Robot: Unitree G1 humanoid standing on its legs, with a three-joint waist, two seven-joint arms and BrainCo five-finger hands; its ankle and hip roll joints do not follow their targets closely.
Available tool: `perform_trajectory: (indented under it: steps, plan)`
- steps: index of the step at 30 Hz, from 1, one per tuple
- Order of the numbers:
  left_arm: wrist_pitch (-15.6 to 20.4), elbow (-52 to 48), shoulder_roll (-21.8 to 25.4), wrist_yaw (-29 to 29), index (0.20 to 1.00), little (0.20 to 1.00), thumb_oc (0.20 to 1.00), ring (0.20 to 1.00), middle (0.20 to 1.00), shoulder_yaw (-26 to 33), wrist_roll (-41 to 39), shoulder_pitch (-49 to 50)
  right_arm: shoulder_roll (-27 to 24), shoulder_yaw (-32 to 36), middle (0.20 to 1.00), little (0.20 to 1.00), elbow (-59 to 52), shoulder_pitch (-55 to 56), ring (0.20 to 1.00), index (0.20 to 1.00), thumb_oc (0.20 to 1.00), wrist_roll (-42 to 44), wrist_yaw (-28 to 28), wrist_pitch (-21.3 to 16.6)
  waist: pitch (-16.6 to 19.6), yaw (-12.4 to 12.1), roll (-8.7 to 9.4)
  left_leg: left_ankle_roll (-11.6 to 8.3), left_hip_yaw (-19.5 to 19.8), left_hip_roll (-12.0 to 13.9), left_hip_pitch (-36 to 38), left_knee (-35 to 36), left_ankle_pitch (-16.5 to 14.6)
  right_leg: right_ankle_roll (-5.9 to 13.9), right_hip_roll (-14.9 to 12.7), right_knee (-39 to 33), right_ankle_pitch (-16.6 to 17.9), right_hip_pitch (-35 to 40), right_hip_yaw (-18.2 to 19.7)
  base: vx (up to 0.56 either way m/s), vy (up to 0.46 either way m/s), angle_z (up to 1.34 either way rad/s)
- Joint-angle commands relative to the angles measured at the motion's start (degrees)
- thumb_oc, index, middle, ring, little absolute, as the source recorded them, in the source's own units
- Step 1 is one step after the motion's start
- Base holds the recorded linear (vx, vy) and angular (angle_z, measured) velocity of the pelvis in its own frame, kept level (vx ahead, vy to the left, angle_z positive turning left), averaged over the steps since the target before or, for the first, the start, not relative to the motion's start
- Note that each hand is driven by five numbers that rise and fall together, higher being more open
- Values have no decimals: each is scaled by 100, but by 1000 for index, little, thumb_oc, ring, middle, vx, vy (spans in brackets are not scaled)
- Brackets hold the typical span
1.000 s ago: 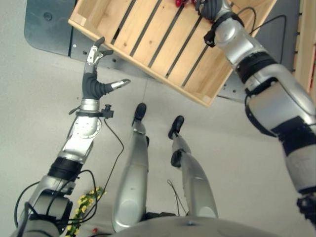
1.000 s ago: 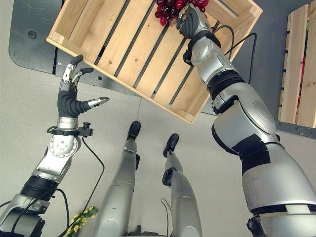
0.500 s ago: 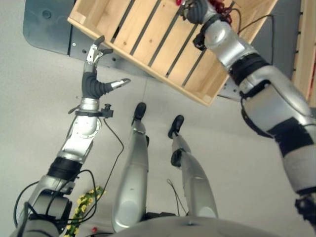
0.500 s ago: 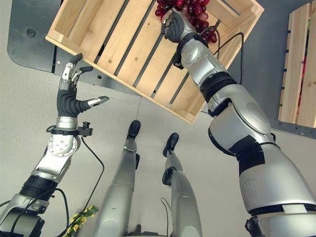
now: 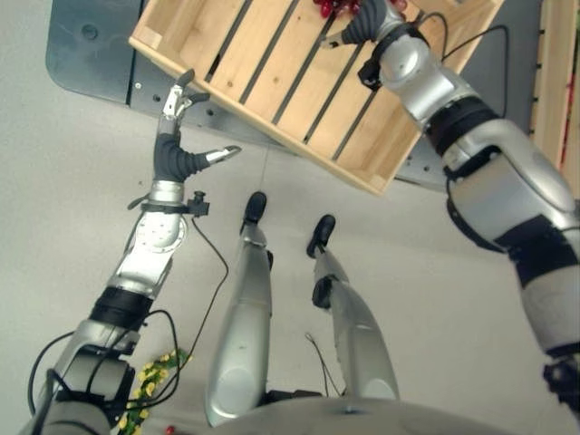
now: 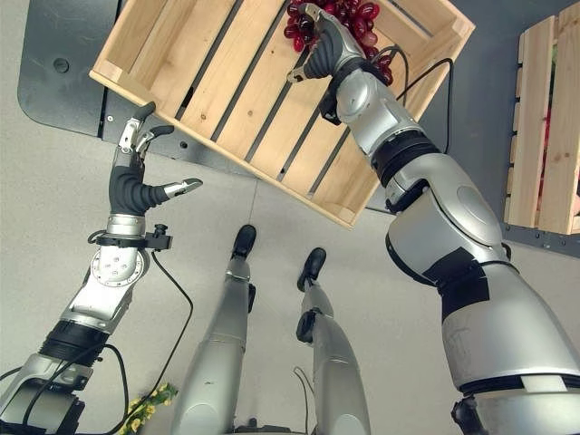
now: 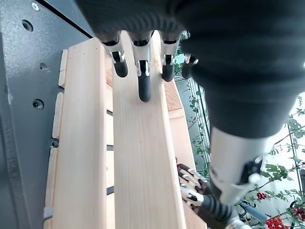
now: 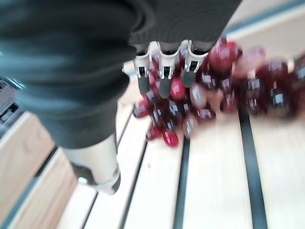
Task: Pick up the fruits from the basket on one side to the basket on the other side
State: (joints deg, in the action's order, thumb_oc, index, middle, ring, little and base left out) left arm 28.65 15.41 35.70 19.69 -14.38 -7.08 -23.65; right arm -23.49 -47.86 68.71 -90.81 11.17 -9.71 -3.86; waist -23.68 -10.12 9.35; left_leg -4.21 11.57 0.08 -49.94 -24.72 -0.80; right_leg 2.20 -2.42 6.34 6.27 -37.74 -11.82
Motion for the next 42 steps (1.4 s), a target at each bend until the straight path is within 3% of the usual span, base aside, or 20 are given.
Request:
perform_trajectory:
  steps: [1, 3, 4, 6, 7, 10, 13, 16, 25, 26, 27, 29, 30, 31, 32, 33, 34, 35, 36, 42]
  plan:
    - [-1326, 2171, -64, -9, 1000, 1000, 1000, 1000, 1000, 158, -584, 1320, -553, 445, 1000, 1000, -42, -329, 1000, 1000, 1000, -130, -181, -190, -612, 10, 177, 275, 159, -458, 167, -106, -251, 731, -532, 2108, -106, 155, 822, 28, 135, 5]
    - [-1315, 2203, -65, -6, 1000, 1000, 1000, 1000, 1000, 141, -582, 1325, -572, 443, 1000, 1000, -34, -332, 1000, 1000, 1000, -131, -166, -185, -612, 33, 143, 289, 166, -442, 221, -152, -290, 681, -435, 2276, -231, -15, 940, 115, 80, 20]
    - [-1313, 2277, -109, -51, 1000, 1000, 1000, 1000, 1000, 44, -630, 1229, -625, 329, 1000, 1000, -4, -404, 1000, 1000, 1000, -169, -135, -183, -612, 207, 90, 265, 172, -489, 420, -41, -329, 594, -194, 2044, -513, -353, 1154, 156, 81, 26]
    - [-1303, 2342, -152, -65, 1000, 1000, 1000, 1000, 1000, 1, -659, 1167, -672, 273, 1000, 1000, 19, -399, 1000, 1000, 1000, -205, -112, -184, -612, 340, 106, 246, 179, -519, 555, -8, -381, 592, -166, 1680, -522, -516, 1208, 218, -6, 28]
    - [-1290, 2358, -213, -88, 1000, 1000, 1000, 1000, 1000, 17, -775, 1145, -755, 230, 1000, 1000, 12, -329, 1000, 1000, 1000, -303, -99, -167, -612, 530, 204, 226, 196, -635, 731, -51, -508, 716, -364, 875, -159, -880, 1114, 246, -51, 30]
    - [-1252, 2367, -196, -105, 1000, 1000, 1000, 1000, 1000, -10, -882, 1166, -828, 94, 1000, 1000, -16, -305, 1000, 1000, 1000, -399, -71, -136, -612, 562, 190, 252, 316, -670, 835, -252, -694, 830, -319, 815, 16, -1092, 1167, 185, -191, 22]
    - [-1263, 2383, -227, -86, 1000, 1000, 1000, 1000, 1000, -180, -853, 916, -1203, 72, 1000, 1000, -74, -142, 1000, 1000, 1000, -359, -76, -157, -612, 647, 96, 148, 385, -764, 675, -544, -783, 702, -336, 855, -56, -870, 1206, 73, -233, 45]
    - [-1245, 2260, -247, -27, 1000, 1000, 1000, 1000, 1000, -194, -839, 954, -1229, 27, 1000, 1000, -29, -93, 1000, 1000, 1000, -472, -141, -150, -612, 598, 16, -14, 428, -586, 552, -631, -750, 585, -271, 1063, -202, -927, 880, 50, -226, 35]
    - [-1334, 2120, -187, -52, 1000, 1000, 1000, 1000, 1000, -342, -630, 922, -1382, -44, 1000, 1000, -59, 117, 1000, 1000, 1000, -801, -167, -118, -612, 714, -65, -192, 516, -281, 927, -86, -469, 432, -225, 1204, -579, -588, 628, 57, -163, 3]
    - [-1325, 2087, -167, -16, 1000, 1000, 1000, 1000, 1000, -291, -612, 942, -1429, -3, 1000, 1000, -92, 213, 1000, 1000, 1000, -803, -163, -130, -612, 713, -71, -350, 513, -332, 775, -499, -140, 318, -179, 1178, -655, -454, 642, 25, -79, 2]
    - [-1325, 2086, -166, -16, 1000, 1000, 1000, 1000, 1000, -291, -611, 943, -1430, -2, 1000, 1000, -93, 214, 1000, 1000, 1000, -803, -163, -129, -612, 713, -73, -350, 515, -332, 770, -508, -143, 318, -178, 1180, -656, -455, 639, 38, -116, 4]
    - [-1321, 2142, -148, 26, 1000, 1000, 1000, 1000, 1000, -285, -605, 878, -1489, 5, 1000, 1000, -122, 280, 1000, 1000, 1000, -798, -179, -147, -612, 688, -90, -557, 465, -480, 250, -1309, 427, 184, -138, 1145, -714, -393, 617, 48, -132, 12]
    - [-1311, 2186, -77, 63, 1000, 1000, 1000, 1000, 1000, -270, -574, 830, -1507, 14, 1000, 1000, -136, 351, 1000, 1000, 1000, -834, -226, -155, -612, 678, -102, -402, 385, -548, -160, -1752, 422, 79, -111, 1174, -745, -427, 625, 56, -131, 24]
    - [-1311, 2186, -76, 63, 1000, 1000, 1000, 1000, 1000, -270, -575, 831, -1506, 15, 1000, 1000, -137, 352, 1000, 1000, 1000, -834, -226, -155, -612, 675, -103, -402, 384, -546, -162, -1759, 417, 79, -108, 1176, -747, -428, 626, 59, -94, 34]
    - [-1326, 2194, -51, 81, 1000, 1000, 1000, 1000, 1000, -237, -587, 827, -1490, 44, 1000, 1000, -81, 397, 1000, 1000, 1000, -841, -264, -144, -612, 683, -92, -309, 333, -505, -215, -1554, 311, 88, -74, 1140, -771, -381, 617, 119, -51, 37]
    - [-1330, 2399, 3, 140, 1000, 1000, 1000, 1000, 1000, -187, -634, 695, -1481, 26, 1000, 1000, -23, 334, 1000, 1000, 1000, -812, -283, -141, -612, 669, -155, -258, 158, -166, -220, -123, 490, 122, 135, 1027, -855, -213, 589, 179, -20, 31]
    - [-1325, 2388, 34, 167, 1000, 1000, 1000, 1000, 1000, -151, -611, 690, -1493, 16, 1000, 1000, -37, 302, 1000, 1000, 1000, -806, -304, -155, -612, 599, -224, -273, 184, -73, -238, 579, 783, 148, 310, 997, -866, -198, 580, 175, -7, 19]
    - [-1325, 2383, 27, 170, 1000, 1000, 1000, 1000, 1000, -153, -609, 740, -1474, 11, 1000, 1000, -40, 345, 1000, 1000, 1000, -806, -307, -155, -612, 605, -193, -273, 156, -76, -119, 673, 786, 144, 291, 979, -891, -121, 605, 153, 68, -16]
    - [-1374, 2552, 32, 237, 1000, 1000, 1000, 1000, 1000, -91, -515, 782, -1403, 11, 1000, 1000, -66, 349, 1000, 1000, 1000, -825, -427, -218, -612, 468, -132, -373, 442, -7, -4, 1340, 1150, 266, 502, 1040, -987, -140, 711, 92, 37, -41]
    - [-1331, 2598, -79, 251, 1000, 1000, 1000, 1000, 1000, -252, -467, 701, -1330, -28, 1000, 1000, -154, 221, 1000, 1000, 1000, -855, -439, -232, -612, 546, -94, -329, 62, 22, 230, 1547, 1074, 423, 330, 894, -890, -182, 859, 29, 149, -27]
